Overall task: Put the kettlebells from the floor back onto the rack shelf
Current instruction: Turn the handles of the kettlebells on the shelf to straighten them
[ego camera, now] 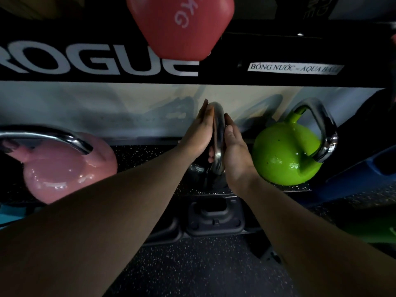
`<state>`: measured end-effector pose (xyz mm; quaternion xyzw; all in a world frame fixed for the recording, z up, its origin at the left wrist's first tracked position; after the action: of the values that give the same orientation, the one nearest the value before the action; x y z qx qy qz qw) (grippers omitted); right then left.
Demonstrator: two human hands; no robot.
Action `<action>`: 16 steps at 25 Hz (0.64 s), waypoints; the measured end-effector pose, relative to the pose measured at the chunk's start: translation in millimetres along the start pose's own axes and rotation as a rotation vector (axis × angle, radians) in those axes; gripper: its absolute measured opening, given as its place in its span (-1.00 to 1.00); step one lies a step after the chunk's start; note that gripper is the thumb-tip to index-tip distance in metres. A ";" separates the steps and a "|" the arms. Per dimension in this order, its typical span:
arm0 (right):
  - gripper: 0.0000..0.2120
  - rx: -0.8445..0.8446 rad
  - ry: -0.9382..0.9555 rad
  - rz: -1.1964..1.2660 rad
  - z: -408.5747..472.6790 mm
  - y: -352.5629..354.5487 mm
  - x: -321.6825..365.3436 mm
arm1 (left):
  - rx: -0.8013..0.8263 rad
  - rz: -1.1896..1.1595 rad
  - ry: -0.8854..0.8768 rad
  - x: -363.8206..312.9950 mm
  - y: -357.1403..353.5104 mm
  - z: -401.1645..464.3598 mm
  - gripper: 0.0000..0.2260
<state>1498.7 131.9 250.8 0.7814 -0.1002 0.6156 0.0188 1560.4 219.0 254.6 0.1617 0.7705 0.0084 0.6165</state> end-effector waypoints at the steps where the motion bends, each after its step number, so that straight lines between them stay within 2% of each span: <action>1: -0.59 -0.015 -0.005 0.014 0.6 -1.3 -0.9 | 0.009 0.014 0.001 0.2 0.7 -0.8 -0.51; 6: -0.58 -0.013 -0.019 0.004 2.7 -6.2 -5.5 | -0.022 -0.043 0.026 4.3 0.4 1.9 -0.49; 10: -0.59 0.056 -0.036 0.046 -1.3 -0.6 0.5 | -0.057 0.006 0.091 6.6 -5.2 -2.8 -0.46; 14: -0.60 0.114 -0.067 0.073 -6.8 1.6 4.8 | -0.041 0.028 0.106 9.1 -4.8 -7.4 -0.30; 16: -0.60 0.110 -0.068 0.048 -6.7 0.8 4.8 | -0.035 0.064 0.102 9.9 -3.5 -8.0 -0.32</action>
<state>1493.2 131.5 257.0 0.7992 -0.0855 0.5934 -0.0422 1550.1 219.8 246.4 0.1749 0.7950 0.0500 0.5786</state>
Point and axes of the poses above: each hand's wrist, its own z-axis towards the middle knuckle, its own y-axis out of the back of the hand, x = y × z, the point moved 2 cm from there along z, towards the middle knuckle, and after that the axes turned 1 degree about -z, right-handed, at the moved point
